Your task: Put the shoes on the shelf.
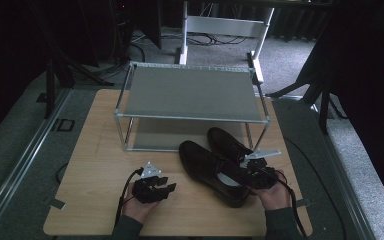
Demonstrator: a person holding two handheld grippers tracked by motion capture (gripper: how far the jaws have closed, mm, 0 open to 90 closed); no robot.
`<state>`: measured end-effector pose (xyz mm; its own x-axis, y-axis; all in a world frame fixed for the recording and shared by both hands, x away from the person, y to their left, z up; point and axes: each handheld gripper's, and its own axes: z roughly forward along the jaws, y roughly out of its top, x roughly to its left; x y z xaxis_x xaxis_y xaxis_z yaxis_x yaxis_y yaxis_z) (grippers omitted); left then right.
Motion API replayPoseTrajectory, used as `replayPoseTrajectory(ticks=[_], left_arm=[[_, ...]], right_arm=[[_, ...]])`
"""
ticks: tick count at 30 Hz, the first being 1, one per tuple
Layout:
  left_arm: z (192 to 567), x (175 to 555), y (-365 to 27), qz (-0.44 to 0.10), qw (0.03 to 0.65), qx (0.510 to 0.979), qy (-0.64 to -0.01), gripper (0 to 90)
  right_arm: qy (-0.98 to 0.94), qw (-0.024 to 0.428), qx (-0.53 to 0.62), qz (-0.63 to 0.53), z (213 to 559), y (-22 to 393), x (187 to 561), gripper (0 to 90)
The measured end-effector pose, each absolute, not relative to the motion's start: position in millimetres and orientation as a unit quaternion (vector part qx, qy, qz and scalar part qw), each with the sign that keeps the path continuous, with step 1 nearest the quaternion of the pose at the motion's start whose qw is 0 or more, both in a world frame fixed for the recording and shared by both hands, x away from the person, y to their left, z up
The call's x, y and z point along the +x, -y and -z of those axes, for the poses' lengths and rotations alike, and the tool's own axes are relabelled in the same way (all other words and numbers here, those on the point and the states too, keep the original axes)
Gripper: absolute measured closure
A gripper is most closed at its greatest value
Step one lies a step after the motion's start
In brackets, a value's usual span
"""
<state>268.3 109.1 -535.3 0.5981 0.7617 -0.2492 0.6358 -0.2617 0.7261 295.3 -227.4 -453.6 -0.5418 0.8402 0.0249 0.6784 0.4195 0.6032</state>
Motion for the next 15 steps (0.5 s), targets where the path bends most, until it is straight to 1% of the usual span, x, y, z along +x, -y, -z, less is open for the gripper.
replayPoseTrajectory(ticks=[15], left_arm=[[523, 287, -97, -0.094, 0.422, 0.787, -0.440, 56.7]], right_arm=[[-0.832, 0.125, 0.456, -0.291, 458, 198, 326, 80.4]])
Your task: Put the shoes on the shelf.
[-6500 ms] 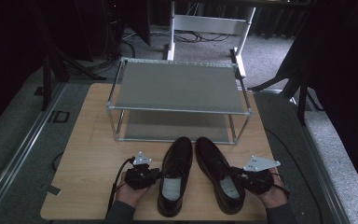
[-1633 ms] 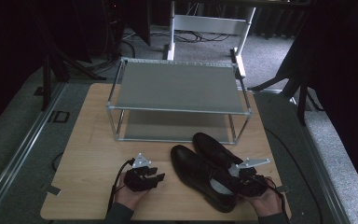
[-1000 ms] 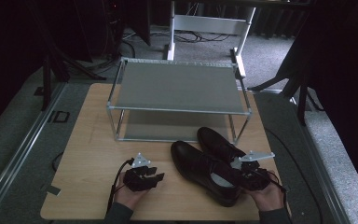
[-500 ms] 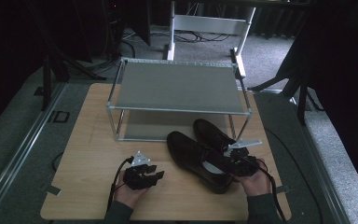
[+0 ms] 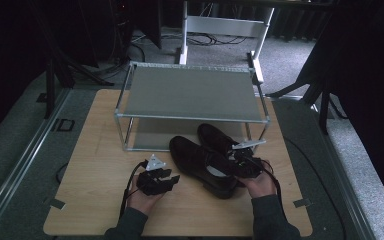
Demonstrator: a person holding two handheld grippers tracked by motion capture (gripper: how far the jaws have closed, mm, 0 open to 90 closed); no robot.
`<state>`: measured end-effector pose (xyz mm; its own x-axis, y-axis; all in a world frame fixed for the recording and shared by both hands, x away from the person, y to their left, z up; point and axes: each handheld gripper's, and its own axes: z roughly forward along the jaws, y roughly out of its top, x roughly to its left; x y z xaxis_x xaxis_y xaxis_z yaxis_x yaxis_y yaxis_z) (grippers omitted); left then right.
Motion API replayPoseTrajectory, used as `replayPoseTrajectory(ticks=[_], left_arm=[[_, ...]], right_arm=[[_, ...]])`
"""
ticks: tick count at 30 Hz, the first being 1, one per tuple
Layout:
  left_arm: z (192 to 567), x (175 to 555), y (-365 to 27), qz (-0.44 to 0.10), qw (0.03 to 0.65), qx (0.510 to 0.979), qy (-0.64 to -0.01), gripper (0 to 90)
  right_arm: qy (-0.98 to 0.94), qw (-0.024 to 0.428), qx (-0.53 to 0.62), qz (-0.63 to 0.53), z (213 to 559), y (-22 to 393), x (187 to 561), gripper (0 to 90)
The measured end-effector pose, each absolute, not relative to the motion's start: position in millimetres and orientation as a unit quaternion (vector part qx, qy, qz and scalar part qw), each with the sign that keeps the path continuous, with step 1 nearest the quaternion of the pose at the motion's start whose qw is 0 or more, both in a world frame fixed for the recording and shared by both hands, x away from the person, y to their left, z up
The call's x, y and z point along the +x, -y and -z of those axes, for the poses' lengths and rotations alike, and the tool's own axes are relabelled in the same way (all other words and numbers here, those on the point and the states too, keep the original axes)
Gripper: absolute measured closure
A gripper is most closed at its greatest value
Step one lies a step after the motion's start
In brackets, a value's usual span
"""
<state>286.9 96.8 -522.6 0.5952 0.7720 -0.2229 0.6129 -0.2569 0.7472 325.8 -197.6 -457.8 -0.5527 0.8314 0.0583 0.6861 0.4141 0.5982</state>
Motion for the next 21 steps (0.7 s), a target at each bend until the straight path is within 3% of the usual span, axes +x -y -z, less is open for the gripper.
replayPoseTrajectory(ticks=[10, 21], left_arm=[[517, 292, -82, -0.099, 0.427, 0.784, -0.440, 59.0], [515, 306, -64, -0.118, 0.407, 0.772, -0.474, 80.0]], right_arm=[[-0.829, 0.124, 0.459, -0.295, 459, 184, 339, 80.4], [-0.826, 0.128, 0.459, -0.301, 460, 171, 346, 80.4]])
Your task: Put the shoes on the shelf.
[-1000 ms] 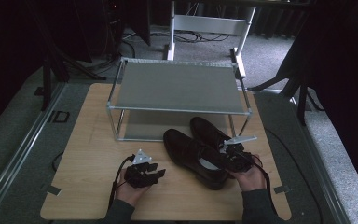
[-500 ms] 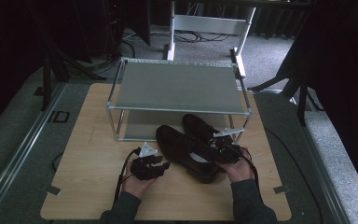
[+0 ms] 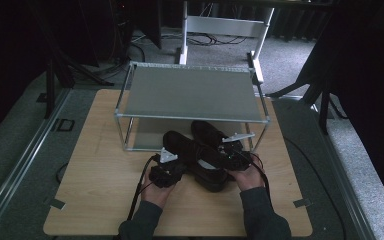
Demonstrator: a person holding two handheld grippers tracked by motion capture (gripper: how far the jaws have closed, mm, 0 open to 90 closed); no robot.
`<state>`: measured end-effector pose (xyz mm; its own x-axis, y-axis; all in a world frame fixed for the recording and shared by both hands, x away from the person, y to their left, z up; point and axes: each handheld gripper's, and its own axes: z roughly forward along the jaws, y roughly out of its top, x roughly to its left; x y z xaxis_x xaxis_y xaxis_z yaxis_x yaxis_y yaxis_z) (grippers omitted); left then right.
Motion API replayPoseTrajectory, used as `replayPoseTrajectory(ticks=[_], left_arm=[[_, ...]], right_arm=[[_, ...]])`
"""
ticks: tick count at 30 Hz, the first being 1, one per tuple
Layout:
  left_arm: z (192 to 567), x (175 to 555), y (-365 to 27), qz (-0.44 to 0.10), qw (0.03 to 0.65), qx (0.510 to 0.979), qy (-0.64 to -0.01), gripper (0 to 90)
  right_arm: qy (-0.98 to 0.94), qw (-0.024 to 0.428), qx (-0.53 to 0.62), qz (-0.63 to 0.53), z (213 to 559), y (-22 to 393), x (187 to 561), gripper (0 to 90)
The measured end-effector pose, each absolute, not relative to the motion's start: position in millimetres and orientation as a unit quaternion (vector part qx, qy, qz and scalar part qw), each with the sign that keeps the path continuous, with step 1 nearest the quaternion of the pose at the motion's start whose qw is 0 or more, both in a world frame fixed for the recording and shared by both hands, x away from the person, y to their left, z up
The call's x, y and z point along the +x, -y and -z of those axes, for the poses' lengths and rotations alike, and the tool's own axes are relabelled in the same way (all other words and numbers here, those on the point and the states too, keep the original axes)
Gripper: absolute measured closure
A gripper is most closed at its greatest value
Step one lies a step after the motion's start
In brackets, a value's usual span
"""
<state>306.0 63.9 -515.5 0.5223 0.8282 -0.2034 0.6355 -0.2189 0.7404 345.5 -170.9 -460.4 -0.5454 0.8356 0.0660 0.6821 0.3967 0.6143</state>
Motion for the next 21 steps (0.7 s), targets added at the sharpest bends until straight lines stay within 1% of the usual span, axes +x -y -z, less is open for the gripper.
replayPoseTrajectory(ticks=[6, 15, 21], left_arm=[[513, 318, -63, -0.132, 0.404, 0.772, -0.473, 80.9], [518, 349, -60, -0.158, 0.393, 0.772, -0.474, 84.4], [521, 367, -54, -0.187, 0.383, 0.770, -0.474, 87.3]], right_arm=[[-0.821, 0.126, 0.461, -0.312, 461, 167, 346, 80.3], [-0.800, 0.148, 0.491, -0.312, 464, 151, 354, 80.1], [-0.774, 0.157, 0.525, -0.317, 470, 146, 364, 80.1]])
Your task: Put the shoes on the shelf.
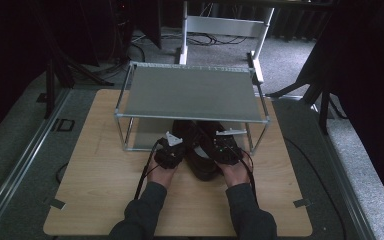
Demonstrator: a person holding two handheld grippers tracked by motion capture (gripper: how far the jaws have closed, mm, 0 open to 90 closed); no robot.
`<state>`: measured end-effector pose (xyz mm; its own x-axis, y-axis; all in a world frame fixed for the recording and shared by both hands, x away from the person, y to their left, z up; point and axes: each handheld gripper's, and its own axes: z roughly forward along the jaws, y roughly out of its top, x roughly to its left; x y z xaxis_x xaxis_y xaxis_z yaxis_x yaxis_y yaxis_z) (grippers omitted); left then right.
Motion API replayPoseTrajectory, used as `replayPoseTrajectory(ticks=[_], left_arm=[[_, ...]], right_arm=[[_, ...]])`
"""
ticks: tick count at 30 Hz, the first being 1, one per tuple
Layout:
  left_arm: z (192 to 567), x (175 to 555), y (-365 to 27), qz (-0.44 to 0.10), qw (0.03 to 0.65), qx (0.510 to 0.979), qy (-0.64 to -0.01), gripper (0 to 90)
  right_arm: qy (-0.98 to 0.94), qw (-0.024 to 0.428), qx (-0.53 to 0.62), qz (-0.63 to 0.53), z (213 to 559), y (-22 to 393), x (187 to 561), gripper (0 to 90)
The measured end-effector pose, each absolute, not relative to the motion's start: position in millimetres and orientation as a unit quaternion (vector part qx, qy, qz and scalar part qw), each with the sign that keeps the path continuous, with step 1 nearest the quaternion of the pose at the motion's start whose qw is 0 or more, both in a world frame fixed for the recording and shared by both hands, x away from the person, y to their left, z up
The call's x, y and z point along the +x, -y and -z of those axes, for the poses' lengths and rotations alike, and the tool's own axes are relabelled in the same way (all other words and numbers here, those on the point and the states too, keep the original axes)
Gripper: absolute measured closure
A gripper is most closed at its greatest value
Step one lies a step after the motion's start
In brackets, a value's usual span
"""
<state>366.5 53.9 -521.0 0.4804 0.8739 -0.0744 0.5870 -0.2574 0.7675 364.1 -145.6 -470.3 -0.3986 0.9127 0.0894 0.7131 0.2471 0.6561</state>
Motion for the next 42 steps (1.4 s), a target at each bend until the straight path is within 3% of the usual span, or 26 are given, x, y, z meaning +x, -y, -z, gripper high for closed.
replayPoseTrajectory(ticks=[5, 13, 15, 18, 21, 30, 34, 39, 42], left_arm=[[528, 379, -48, -0.225, 0.376, 0.765, -0.473, 88.9], [535, 386, -49, -0.242, 0.372, 0.766, -0.465, 87.6], [537, 387, -50, -0.242, 0.366, 0.767, -0.469, 85.1], [540, 389, -54, -0.239, 0.357, 0.766, -0.477, 81.1], [540, 390, -57, -0.233, 0.361, 0.764, -0.482, 77.1], [539, 391, -62, -0.225, 0.363, 0.759, -0.492, 67.4], [536, 388, -64, -0.221, 0.368, 0.759, -0.489, 61.2], [533, 379, -71, -0.203, 0.385, 0.755, -0.490, 55.5], [531, 371, -75, -0.197, 0.390, 0.752, -0.494, 53.1]], right_arm=[[-0.747, 0.170, 0.554, -0.324, 478, 138, 371, 80.1], [-0.736, 0.182, 0.576, -0.306, 479, 126, 376, 77.6], [-0.736, 0.181, 0.574, -0.310, 480, 126, 376, 72.8], [-0.739, 0.166, 0.565, -0.327, 479, 128, 375, 58.4], [-0.743, 0.168, 0.558, -0.331, 478, 127, 373, 52.2], [-0.731, 0.221, 0.541, -0.353, 466, 129, 358, 48.6], [-0.740, 0.214, 0.512, -0.379, 456, 139, 347, 45.8], [-0.746, 0.282, 0.448, -0.404, 453, 150, 318, 43.6], [-0.749, 0.295, 0.430, -0.408, 456, 164, 306, 41.0]])
